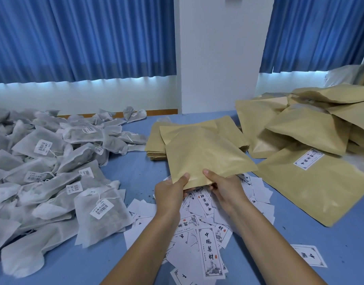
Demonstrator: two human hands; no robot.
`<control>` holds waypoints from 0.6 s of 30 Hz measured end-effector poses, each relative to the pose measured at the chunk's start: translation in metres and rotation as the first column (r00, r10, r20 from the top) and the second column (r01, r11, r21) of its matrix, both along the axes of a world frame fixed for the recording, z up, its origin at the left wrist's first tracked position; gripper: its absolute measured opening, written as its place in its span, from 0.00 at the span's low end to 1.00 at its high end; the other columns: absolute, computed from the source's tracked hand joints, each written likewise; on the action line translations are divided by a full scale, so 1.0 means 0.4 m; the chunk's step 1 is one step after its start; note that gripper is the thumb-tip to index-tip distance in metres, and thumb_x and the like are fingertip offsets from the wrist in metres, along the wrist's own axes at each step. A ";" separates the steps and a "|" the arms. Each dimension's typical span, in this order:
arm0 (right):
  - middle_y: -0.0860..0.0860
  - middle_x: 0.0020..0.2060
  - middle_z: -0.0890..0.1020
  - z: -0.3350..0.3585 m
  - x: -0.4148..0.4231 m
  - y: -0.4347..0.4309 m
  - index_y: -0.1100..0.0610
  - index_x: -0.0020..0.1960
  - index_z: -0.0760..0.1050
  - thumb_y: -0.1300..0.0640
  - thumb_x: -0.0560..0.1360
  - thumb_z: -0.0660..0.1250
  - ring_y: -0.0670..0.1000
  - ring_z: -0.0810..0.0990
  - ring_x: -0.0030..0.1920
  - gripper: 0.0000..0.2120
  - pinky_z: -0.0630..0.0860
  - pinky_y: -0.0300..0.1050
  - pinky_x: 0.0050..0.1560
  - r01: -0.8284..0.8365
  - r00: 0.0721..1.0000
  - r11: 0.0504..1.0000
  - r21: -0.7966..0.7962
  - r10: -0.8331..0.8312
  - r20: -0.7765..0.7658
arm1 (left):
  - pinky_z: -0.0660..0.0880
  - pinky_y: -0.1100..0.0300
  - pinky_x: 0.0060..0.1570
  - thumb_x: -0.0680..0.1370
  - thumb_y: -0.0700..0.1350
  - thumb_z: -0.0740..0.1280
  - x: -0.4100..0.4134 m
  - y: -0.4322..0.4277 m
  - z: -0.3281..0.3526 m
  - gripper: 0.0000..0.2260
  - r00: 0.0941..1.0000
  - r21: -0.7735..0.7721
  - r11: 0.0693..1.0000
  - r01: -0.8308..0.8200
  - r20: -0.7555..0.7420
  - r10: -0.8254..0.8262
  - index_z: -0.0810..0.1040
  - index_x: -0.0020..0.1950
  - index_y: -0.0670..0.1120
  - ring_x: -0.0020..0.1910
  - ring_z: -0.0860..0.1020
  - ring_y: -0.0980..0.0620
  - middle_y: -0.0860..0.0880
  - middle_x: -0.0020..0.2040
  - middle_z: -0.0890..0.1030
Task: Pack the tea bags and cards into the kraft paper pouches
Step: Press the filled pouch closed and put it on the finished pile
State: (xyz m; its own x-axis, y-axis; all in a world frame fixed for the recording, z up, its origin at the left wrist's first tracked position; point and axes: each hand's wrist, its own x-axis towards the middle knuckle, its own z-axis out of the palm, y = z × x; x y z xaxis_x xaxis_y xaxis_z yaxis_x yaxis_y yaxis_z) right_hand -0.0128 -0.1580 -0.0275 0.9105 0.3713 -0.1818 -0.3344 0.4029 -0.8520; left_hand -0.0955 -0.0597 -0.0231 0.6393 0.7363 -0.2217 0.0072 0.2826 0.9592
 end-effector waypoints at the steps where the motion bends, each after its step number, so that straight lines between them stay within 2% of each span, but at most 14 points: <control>1: 0.55 0.37 0.81 0.000 -0.001 0.000 0.63 0.49 0.77 0.68 0.71 0.72 0.47 0.77 0.28 0.09 0.69 0.37 0.25 -0.005 1.000 1.000 -0.003 0.005 -0.002 | 0.68 0.68 0.22 0.73 0.43 0.73 -0.001 0.002 0.003 0.08 1.000 0.003 1.000 0.016 -0.002 -0.016 0.80 0.44 0.39 0.24 0.72 0.54 0.43 0.36 0.81; 3: 0.54 0.38 0.82 0.002 -0.001 -0.002 0.63 0.49 0.77 0.65 0.70 0.73 0.48 0.78 0.32 0.09 0.72 0.37 0.28 -0.035 0.999 0.999 -0.017 0.034 -0.018 | 0.70 0.68 0.22 0.73 0.43 0.73 -0.006 0.008 0.009 0.08 0.996 -0.007 0.996 0.084 -0.005 -0.084 0.80 0.44 0.39 0.23 0.75 0.56 0.44 0.34 0.82; 5: 0.52 0.38 0.84 0.006 0.000 -0.006 0.60 0.49 0.79 0.62 0.69 0.75 0.48 0.81 0.37 0.10 0.74 0.39 0.35 -0.089 0.996 0.996 -0.030 0.088 -0.030 | 0.72 0.68 0.25 0.73 0.43 0.73 -0.009 0.011 0.016 0.08 0.987 -0.006 0.987 0.160 -0.030 -0.160 0.80 0.47 0.39 0.25 0.78 0.57 0.46 0.33 0.83; 7: 0.51 0.39 0.85 0.007 -0.003 -0.006 0.59 0.49 0.79 0.61 0.68 0.76 0.48 0.82 0.39 0.11 0.75 0.39 0.38 -0.142 0.989 0.989 -0.032 0.141 -0.033 | 0.74 0.68 0.26 0.74 0.43 0.72 -0.009 0.014 0.023 0.08 0.979 0.003 0.981 0.194 -0.058 -0.193 0.79 0.49 0.40 0.28 0.80 0.57 0.47 0.32 0.83; 9: 0.51 0.39 0.85 0.005 -0.008 -0.002 0.59 0.50 0.79 0.62 0.68 0.76 0.48 0.81 0.39 0.12 0.75 0.38 0.37 -0.161 0.986 0.987 -0.024 0.160 -0.039 | 0.73 0.67 0.25 0.76 0.43 0.70 -0.010 0.016 0.029 0.07 0.976 -0.029 0.977 0.211 -0.048 -0.212 0.78 0.49 0.39 0.26 0.79 0.56 0.46 0.32 0.82; 11: 0.52 0.41 0.85 0.000 -0.011 0.005 0.59 0.49 0.79 0.63 0.68 0.75 0.48 0.81 0.41 0.11 0.75 0.39 0.41 -0.168 0.985 0.986 0.011 0.169 -0.047 | 0.68 0.65 0.23 0.77 0.42 0.68 -0.013 0.015 0.033 0.05 0.976 -0.026 0.977 0.210 -0.046 -0.211 0.78 0.46 0.40 0.21 0.74 0.56 0.45 0.30 0.80; 14: 0.54 0.45 0.84 -0.006 -0.025 0.013 0.62 0.53 0.79 0.65 0.69 0.74 0.50 0.81 0.44 0.13 0.74 0.40 0.44 -0.198 0.978 0.980 0.037 0.199 -0.054 | 0.64 0.67 0.21 0.77 0.42 0.68 -0.016 0.009 0.031 0.06 0.983 0.084 0.981 0.172 -0.085 -0.165 0.79 0.41 0.42 0.17 0.69 0.58 0.46 0.26 0.79; 18: 0.58 0.41 0.83 -0.009 -0.039 0.015 0.69 0.54 0.77 0.69 0.70 0.71 0.53 0.79 0.39 0.12 0.74 0.44 0.44 -0.145 0.989 0.989 0.031 0.146 0.001 | 0.65 0.70 0.20 0.79 0.41 0.65 -0.014 0.001 0.029 0.10 0.985 0.264 0.949 0.170 -0.079 -0.155 0.79 0.39 0.39 0.18 0.73 0.56 0.45 0.25 0.78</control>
State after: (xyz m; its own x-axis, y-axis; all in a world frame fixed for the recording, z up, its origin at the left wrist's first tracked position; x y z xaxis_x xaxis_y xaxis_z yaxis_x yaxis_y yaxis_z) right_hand -0.0285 -0.1520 -0.0309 0.8462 0.5053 -0.1694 -0.3924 0.3759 -0.8395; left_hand -0.1010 -0.0593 -0.0114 0.7473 0.6608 -0.0691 0.0882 0.0044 0.9961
